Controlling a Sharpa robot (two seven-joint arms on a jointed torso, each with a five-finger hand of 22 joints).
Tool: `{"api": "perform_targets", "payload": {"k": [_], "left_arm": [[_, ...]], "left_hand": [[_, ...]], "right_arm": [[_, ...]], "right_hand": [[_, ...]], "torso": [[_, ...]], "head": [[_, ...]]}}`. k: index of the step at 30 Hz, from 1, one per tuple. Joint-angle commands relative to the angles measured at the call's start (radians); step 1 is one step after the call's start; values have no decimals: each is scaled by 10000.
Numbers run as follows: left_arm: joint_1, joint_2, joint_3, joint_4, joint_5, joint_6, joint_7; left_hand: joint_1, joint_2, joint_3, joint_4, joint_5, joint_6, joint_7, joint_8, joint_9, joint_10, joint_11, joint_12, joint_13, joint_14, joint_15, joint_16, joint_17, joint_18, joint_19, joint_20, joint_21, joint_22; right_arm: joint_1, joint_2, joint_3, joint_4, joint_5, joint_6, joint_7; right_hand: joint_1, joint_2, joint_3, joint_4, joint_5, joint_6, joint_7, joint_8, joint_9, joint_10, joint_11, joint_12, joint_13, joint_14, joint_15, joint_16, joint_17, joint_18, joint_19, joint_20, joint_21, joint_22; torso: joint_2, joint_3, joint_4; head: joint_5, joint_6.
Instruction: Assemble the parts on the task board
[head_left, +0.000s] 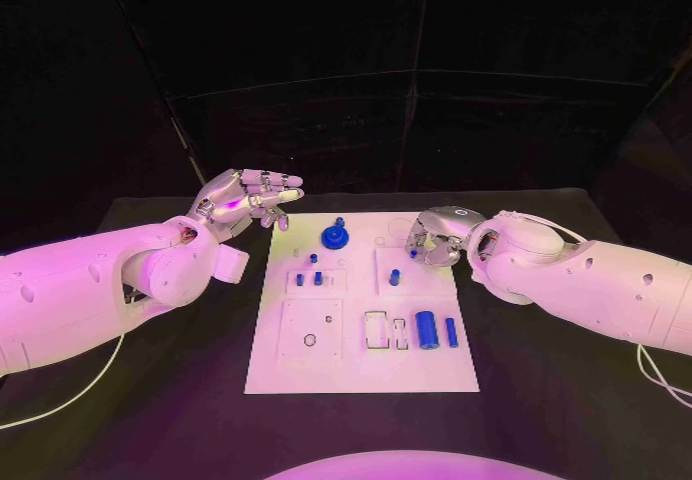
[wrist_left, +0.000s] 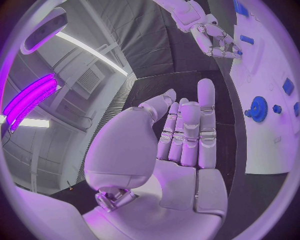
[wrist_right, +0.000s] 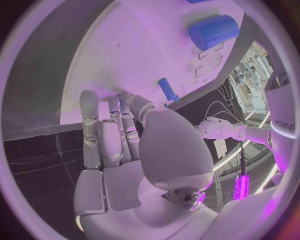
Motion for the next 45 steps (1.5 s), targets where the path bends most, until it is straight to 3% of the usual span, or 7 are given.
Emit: {"api": "perform_targets", "payload": {"k": [1, 12, 25, 45], "left_arm": [[12, -9, 6, 27, 70, 120, 140], [12, -17, 6, 35, 70, 99, 135], [15, -57, 7, 57, 70, 70, 139], [15, -66, 6, -58, 70, 53, 141]], "left_hand": [[-7, 113, -28, -33, 27, -19, -37, 28, -5, 72, -12, 39, 13, -58, -2, -38, -8, 139, -74, 2, -36, -14], [-7, 113, -30, -34, 29, -19, -37, 28, -5, 71, -11, 40, 13, -59, -2, -37, -8, 139, -75, 1, -37, -14], [-1, 114, -34, -39, 35, -20, -35, 28, -5, 67, -10, 45, 12, -64, -2, -39, -17, 138, -76, 1, -39, -16], [16, 116, -42, -53, 43, -23, -32, 29, -5, 59, -8, 55, 10, -65, -3, -28, -10, 138, -76, -1, -43, -18]], "right_arm": [[-25, 46, -21, 0, -213, 349, -129], [-51, 149, -21, -19, -286, 257, -229], [-65, 118, -21, 89, -528, -247, -481], [-58, -453, -8, 955, -581, -1234, -483]], "right_hand": [[-40, 29, 86, -26, -41, 103, 20, -22, 15, 95, -10, -5, -25, 262, -56, 55, 30, -16, 72, 5, 64, 46], [-128, 29, 132, 8, -94, 194, 0, -12, 20, 194, -32, 11, -59, 279, -70, 118, 95, -32, 108, -4, 152, 160], [-95, 245, 380, 16, -297, 721, -182, 143, 77, 688, -222, 157, -58, 324, -214, 302, 283, -70, 236, -119, 409, 503], [-104, 219, 402, 0, -315, 765, -194, 142, 75, 723, -236, 151, -60, 339, -229, 358, 365, -79, 258, -136, 450, 558]], "torso": [[0, -1, -9], [-1, -3, -1], [-14, 4, -4], [-16, -3, 2]], "head": [[8, -18], [-14, -66], [9, -105], [-9, -77]]}}
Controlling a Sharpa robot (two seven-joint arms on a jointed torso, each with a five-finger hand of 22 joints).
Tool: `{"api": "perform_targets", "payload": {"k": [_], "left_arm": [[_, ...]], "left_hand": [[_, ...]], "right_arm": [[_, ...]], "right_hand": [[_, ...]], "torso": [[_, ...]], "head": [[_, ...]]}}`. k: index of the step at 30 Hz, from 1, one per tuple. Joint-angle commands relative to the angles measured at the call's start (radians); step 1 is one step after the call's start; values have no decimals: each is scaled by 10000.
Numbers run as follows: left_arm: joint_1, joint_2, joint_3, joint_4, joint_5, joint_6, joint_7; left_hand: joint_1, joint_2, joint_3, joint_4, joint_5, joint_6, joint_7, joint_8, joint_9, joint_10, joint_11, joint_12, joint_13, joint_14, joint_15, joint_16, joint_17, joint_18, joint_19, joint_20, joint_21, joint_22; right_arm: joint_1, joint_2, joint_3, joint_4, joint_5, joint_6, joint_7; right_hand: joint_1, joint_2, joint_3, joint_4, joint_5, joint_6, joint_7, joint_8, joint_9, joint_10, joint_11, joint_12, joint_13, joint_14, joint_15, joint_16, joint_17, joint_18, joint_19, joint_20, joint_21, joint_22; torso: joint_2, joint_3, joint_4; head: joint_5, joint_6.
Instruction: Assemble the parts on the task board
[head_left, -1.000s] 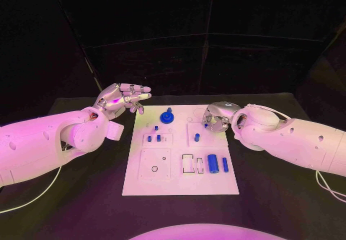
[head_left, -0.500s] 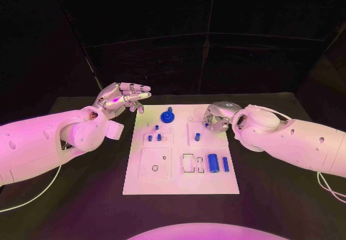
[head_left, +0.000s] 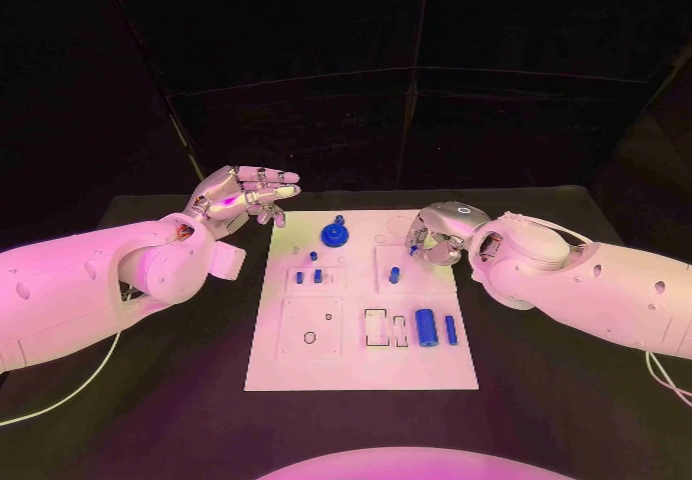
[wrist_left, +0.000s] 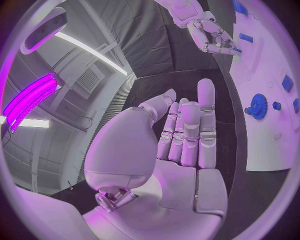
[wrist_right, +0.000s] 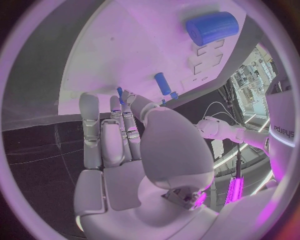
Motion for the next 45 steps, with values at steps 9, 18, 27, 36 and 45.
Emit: {"api": "perform_targets", "payload": {"k": [9, 18, 27, 36, 45], "left_arm": [[11, -1, 6, -91, 51, 66, 126], [11, 56, 6, -182, 51, 84, 127], [12, 133, 6, -198, 51, 91, 120], [20, 182, 9, -189, 51, 70, 125], [29, 295, 10, -219, 51, 79, 120]], "left_hand": [[11, 107, -29, -28, 42, -27, -27, 28, -6, 50, -5, 59, 9, -76, -1, -36, -27, 138, -77, -1, -45, -16], [8, 104, -39, -28, 42, -33, -22, 26, -8, 40, 0, 61, 7, -79, 1, -34, -30, 137, -77, 0, -48, -18], [8, 104, -39, -28, 42, -33, -22, 26, -8, 40, 0, 61, 7, -79, 1, -34, -30, 137, -77, 0, -48, -18], [8, 104, -39, -28, 42, -33, -22, 26, -8, 40, 0, 61, 7, -79, 1, -34, -30, 137, -77, 0, -48, -18], [8, 104, -39, -28, 42, -33, -22, 26, -8, 40, 0, 61, 7, -79, 1, -34, -30, 137, -77, 0, -48, -18]], "right_arm": [[25, -604, 41, 1317, 207, -979, 236], [27, -503, 135, 2577, 512, -1252, 505], [16, 509, 140, 2242, 783, -661, 709], [-384, 1439, 105, 1530, 623, -269, 845], [-730, 2019, -39, 1044, 402, 87, 893]], "right_hand": [[-64, 32, 75, -6, -49, 108, -10, 29, 11, 95, -27, 23, 6, 383, -47, 81, 68, -90, 90, -16, 106, 77], [-60, 20, 80, -15, -48, 110, -13, 25, 9, 97, -30, 18, 5, 386, -50, 93, 87, -90, 90, -19, 110, 78], [-61, 6, 89, -22, -48, 103, -10, 13, 3, 93, -27, 7, 0, 383, -52, 89, 69, -77, 55, -22, 79, 0], [-71, 8, 96, -15, -49, 93, -2, 0, -3, 86, -21, -5, -5, 383, -50, 97, 80, -75, 44, -24, 74, -18], [-105, 11, 101, 6, -57, 80, 8, -19, -12, 76, -11, -24, -13, 380, -44, 99, 74, -71, 20, -23, 60, -59]], "torso": [[0, -10, -8], [-1, -21, 33], [29, -32, 20], [17, -28, -14], [26, -12, 4]], "head": [[82, -2], [352, -45], [848, -144], [1460, -357], [1663, -475]]}}
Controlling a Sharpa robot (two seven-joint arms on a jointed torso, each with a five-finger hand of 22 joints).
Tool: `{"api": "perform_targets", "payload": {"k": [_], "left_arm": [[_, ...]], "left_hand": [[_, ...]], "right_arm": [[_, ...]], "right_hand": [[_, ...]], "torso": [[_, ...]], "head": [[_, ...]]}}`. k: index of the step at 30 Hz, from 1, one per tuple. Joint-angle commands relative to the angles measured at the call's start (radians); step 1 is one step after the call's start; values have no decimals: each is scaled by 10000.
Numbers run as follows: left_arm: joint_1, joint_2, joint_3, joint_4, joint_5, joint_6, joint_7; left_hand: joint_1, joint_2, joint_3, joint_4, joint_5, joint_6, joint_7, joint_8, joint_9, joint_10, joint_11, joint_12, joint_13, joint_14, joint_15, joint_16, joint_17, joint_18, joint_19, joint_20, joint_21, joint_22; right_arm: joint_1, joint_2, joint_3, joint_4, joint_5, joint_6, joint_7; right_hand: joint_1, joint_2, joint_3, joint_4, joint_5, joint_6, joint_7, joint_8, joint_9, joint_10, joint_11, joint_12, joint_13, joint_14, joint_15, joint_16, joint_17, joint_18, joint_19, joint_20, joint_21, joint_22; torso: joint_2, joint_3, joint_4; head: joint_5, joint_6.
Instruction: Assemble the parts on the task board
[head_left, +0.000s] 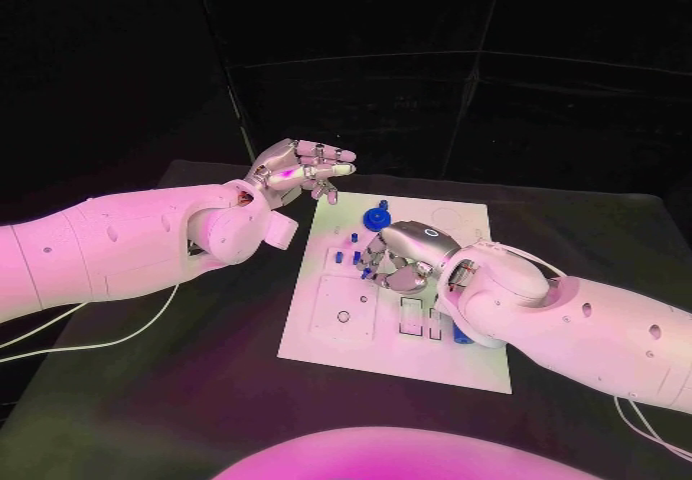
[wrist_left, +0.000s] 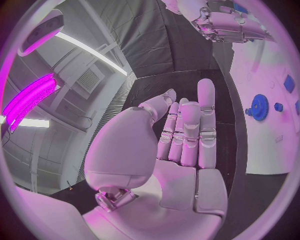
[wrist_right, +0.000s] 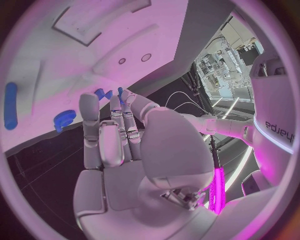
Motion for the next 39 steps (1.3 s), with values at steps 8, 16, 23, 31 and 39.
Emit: {"api": "perform_targets", "payload": {"k": [8, 16, 23, 31, 39], "left_arm": [[20, 99, 8, -37, 43, 68, 120], [21, 126, 8, -67, 43, 75, 117], [21, 107, 8, -91, 43, 80, 112], [21, 96, 8, -120, 43, 88, 109], [21, 92, 8, -151, 43, 94, 107]], "left_hand": [[3, 103, -63, -31, 44, -56, -13, 17, -12, 13, 9, 68, 2, -89, 8, -32, -31, 136, -77, 2, -54, -19], [3, 103, -63, -31, 44, -56, -13, 17, -12, 13, 9, 68, 2, -89, 8, -32, -31, 136, -77, 2, -54, -19], [1, 104, -72, -31, 45, -68, -9, 11, -14, -2, 13, 69, -2, -94, 11, -32, -40, 135, -78, 4, -57, -21], [1, 104, -72, -31, 45, -68, -9, 11, -14, -2, 13, 69, -2, -94, 11, -32, -40, 135, -78, 4, -57, -21], [1, 104, -72, -31, 45, -68, -9, 11, -14, -2, 13, 69, -2, -94, 11, -32, -40, 135, -78, 4, -57, -21]], "right_arm": [[-182, 255, -85, -189, -232, 668, 220], [-230, 259, -97, -228, -243, 926, 215], [-239, 138, -100, -161, -309, 1015, 196], [-241, 38, -101, -166, -459, 927, 147], [-242, 17, -101, -151, -519, 918, 156]], "right_hand": [[-122, 12, 38, 23, -61, 44, 49, -25, -2, 37, 28, -24, -7, 373, -42, 42, -38, -67, -30, 16, -29, -34], [-126, 13, 39, 25, -62, 43, 49, -27, -3, 36, 29, -26, -8, 374, -41, 49, -26, -67, -32, 17, -29, -36], [-136, 15, 40, 32, -67, 43, 50, -31, -5, 36, 29, -31, -10, 370, -39, 40, -46, -69, -32, 18, -25, -28], [-140, 14, 39, 34, -69, 43, 50, -32, -5, 37, 29, -32, -10, 370, -39, 40, -46, -69, -33, 18, -25, -29], [-153, 15, 37, 43, -81, 47, 49, -36, -6, 39, 29, -36, -12, 370, -37, 47, -37, -73, -27, 19, -15, -7]], "torso": [[-7, 16, -14], [-12, 15, -15], [-6, 15, -22], [-7, 17, -17], [-9, 11, -11]], "head": [[88, -51], [125, -68], [139, -103], [117, -137], [105, -155]]}}
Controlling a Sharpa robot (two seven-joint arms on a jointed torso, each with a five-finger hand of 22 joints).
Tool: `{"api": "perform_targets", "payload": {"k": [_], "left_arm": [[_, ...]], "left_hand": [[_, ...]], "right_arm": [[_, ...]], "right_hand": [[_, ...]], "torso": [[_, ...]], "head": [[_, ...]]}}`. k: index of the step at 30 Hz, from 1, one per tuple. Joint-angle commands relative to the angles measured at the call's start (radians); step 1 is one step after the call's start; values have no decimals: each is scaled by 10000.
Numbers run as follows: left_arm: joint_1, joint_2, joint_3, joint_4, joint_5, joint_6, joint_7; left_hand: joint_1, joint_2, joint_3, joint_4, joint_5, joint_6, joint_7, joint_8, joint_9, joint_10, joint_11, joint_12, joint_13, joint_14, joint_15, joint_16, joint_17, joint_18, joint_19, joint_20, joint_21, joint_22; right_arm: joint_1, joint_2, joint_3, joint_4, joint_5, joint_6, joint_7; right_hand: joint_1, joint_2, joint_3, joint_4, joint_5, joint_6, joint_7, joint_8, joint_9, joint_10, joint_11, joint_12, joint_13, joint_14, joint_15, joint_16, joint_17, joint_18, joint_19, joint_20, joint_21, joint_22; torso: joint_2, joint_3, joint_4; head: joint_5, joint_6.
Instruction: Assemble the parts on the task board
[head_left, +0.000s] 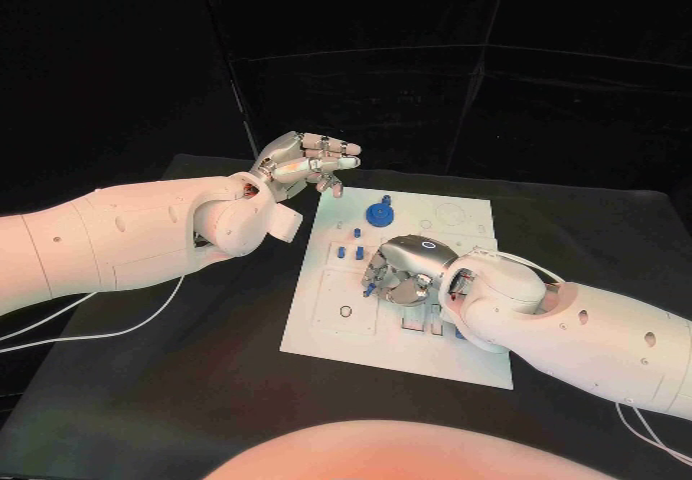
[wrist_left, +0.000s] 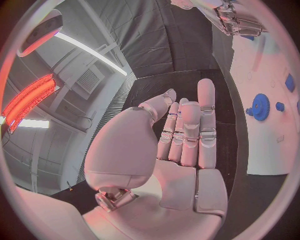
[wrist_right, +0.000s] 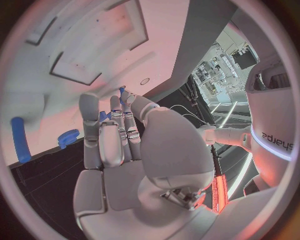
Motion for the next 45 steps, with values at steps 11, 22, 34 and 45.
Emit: {"api": "perform_targets", "payload": {"k": [11, 22, 34, 45], "left_arm": [[18, -11, 7, -14, 41, 87, 99], [24, -21, 7, -7, 41, 93, 97], [28, -32, 7, 4, 42, 112, 81], [28, -30, 7, -15, 42, 126, 76]], "left_hand": [[1, 104, -44, -4, 45, -68, -9, 12, -14, -2, 13, 69, -2, -58, -25, -32, -8, 136, -78, 4, -57, -15], [1, 104, -44, -4, 45, -68, -9, 12, -14, -2, 13, 69, -2, -58, -25, -32, -8, 136, -78, 4, -57, -15], [1, 104, -44, -4, 45, -68, -9, 12, -14, -2, 13, 69, -2, -58, -25, -32, -8, 136, -78, 4, -57, -15], [1, 104, -44, -4, 45, -68, -9, 12, -14, -2, 13, 69, -2, -58, -25, -32, -8, 136, -78, 4, -57, -15]], "right_arm": [[9, 105, -1, 27, -152, 221, 114], [9, 202, -1, -12, -391, 416, -188], [6, 210, -1, 67, -1344, 252, -827], [-51, 43, 0, 453, -1437, -462, -569]], "right_hand": [[-114, -33, 37, 45, -46, 30, 26, -7, 9, 41, 27, -38, -8, 365, -38, 38, -24, -72, -28, 20, -14, 17], [-182, -72, 0, 75, -73, 38, 24, -20, 4, 50, 28, -52, -13, 363, -35, 48, -18, -71, -41, 24, -15, 11], [-269, -105, -42, 127, -84, 45, 16, -36, -1, 58, 25, -72, -20, 350, -34, 30, -69, -69, -55, 28, -20, -1], [-270, -104, -41, 130, -81, 54, 9, -35, 0, 66, 19, -72, -20, 362, -35, 69, 7, -83, -19, 29, 18, 85]], "torso": [[5, -8, 16], [-2, -9, 7], [2, -3, 8], [-2, 1, 5]], "head": [[-2, -49], [3, -75], [-3, -98], [-9, -99]]}}
